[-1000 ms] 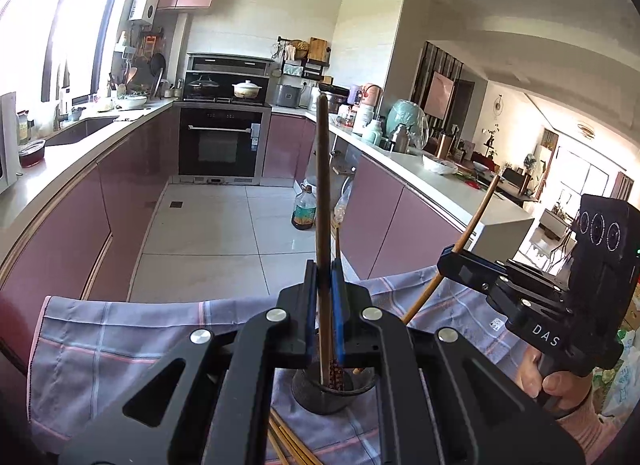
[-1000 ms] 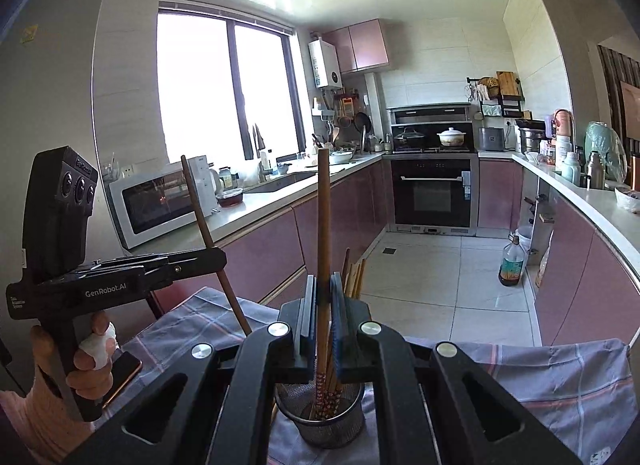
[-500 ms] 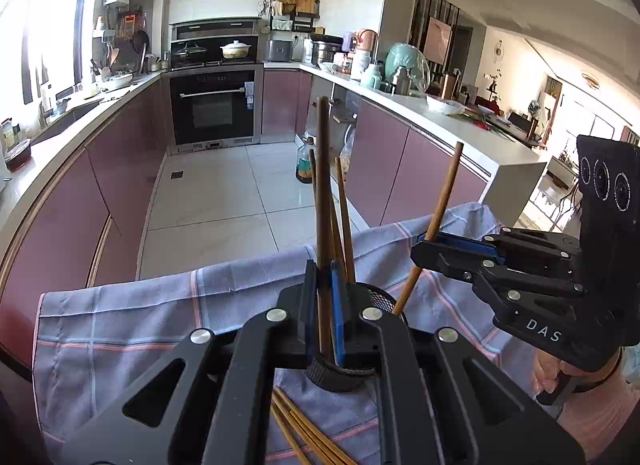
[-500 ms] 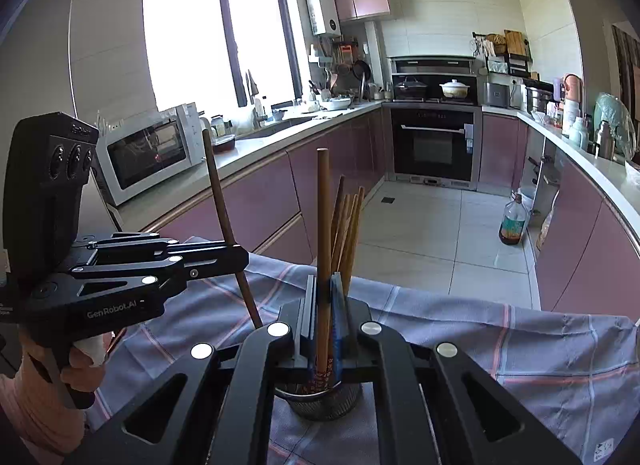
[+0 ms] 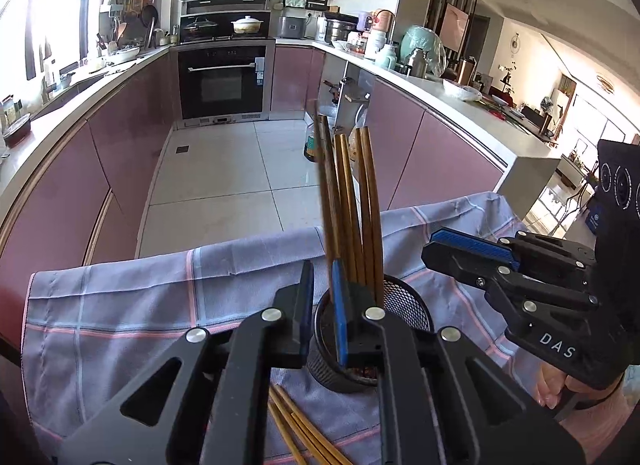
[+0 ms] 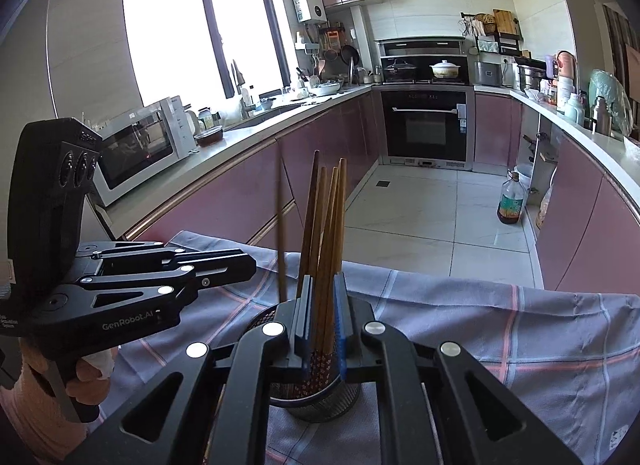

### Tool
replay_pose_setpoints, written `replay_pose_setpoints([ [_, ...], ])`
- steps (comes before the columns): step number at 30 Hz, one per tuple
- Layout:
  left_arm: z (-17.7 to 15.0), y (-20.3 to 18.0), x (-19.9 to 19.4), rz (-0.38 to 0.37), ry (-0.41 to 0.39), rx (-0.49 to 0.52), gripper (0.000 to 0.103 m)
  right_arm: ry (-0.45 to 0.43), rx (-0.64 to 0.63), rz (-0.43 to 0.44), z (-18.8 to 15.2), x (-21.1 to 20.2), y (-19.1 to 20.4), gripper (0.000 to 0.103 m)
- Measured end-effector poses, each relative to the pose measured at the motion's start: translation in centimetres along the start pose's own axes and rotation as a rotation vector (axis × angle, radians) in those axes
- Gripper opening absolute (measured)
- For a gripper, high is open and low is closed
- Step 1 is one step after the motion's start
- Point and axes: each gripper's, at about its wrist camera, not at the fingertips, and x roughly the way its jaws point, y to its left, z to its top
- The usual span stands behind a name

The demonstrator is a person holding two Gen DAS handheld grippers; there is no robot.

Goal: Organize utensils
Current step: 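Open both grippers to release the chopsticks in the cup and withdraw, then move both grippers back over the remaining chopsticks on the cloth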

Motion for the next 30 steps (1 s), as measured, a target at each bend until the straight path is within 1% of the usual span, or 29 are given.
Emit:
replay_pose_setpoints([
  [2, -0.2, 0.4, 0.1, -0.003, 0.0, -0.007, 0.01, -0.004, -0.001, 0.005, -0.1, -0.2, 0.1, 0.013],
  [4, -0.5, 0.7, 0.1, -0.002, -0.004, -0.018, 0.01, -0.012, -0.002, 0.006, -0.2, -0.4, 0.0, 0.02],
  [7, -1.9, 1.6, -0.6, 0.007, -0.019, -0.039, 0.012, -0.015, -0.006, 0.016, -0.5, -0.7, 0.2, 0.022],
  [9, -2.4, 2.0, -1.3, 0.02, -0.04, -0.047, 0.016, -0.023, -0.011, 0.032, -0.8, -1.2, 0.6, 0.023],
  [13, -3.8, 2.9, -3.2, 0.05, -0.082, -0.062, 0.021, -0.041, -0.035, 0.069, -1.7, -2.4, 1.5, 0.03],
  [14, -4.1, 3.2, -3.7, 0.052, -0.089, -0.065, 0.023, -0.042, -0.045, 0.079, -2.0, -2.6, 1.8, 0.031],
  [17, -5.5, 4.0, -5.0, 0.077, -0.107, -0.069, 0.026, -0.034, -0.073, 0.111, -3.0, -3.3, 2.8, 0.033],
  [18, -6.0, 4.2, -5.3, 0.079, -0.105, -0.072, 0.027, -0.026, -0.082, 0.121, -3.4, -3.4, 3.1, 0.035],
  [20, -7.1, 4.6, -5.7, 0.089, -0.097, -0.075, 0.027, -0.008, -0.094, 0.137, -4.2, -3.5, 3.7, 0.036],
  [22, -8.6, 4.8, -5.9, 0.102, -0.083, -0.073, 0.029, 0.028, -0.103, 0.153, -5.4, -3.1, 4.3, 0.037],
  [24, -10.1, 5.0, -5.7, 0.115, -0.052, -0.078, 0.033, 0.066, -0.105, 0.157, -6.8, -2.5, 4.7, 0.037],
  [30, -14.4, 5.1, -4.6, 0.103, 0.044, -0.095, 0.033, 0.205, -0.059, 0.173, -10.3, 0.2, 5.0, 0.037],
])
